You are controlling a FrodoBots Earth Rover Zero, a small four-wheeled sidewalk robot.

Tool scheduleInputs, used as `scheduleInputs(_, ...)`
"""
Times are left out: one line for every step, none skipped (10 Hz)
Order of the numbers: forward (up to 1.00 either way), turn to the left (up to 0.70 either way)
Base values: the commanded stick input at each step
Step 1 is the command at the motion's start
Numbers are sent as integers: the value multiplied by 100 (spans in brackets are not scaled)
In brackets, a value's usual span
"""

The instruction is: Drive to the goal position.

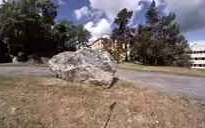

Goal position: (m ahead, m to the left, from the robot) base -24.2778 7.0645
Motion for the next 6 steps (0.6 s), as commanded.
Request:
scheduleInputs(0,-85)
scheduleInputs(0,-85)
scheduleInputs(0,-85)
scheduleInputs(0,-85)
scheduleInputs(0,-85)
scheduleInputs(0,-85)
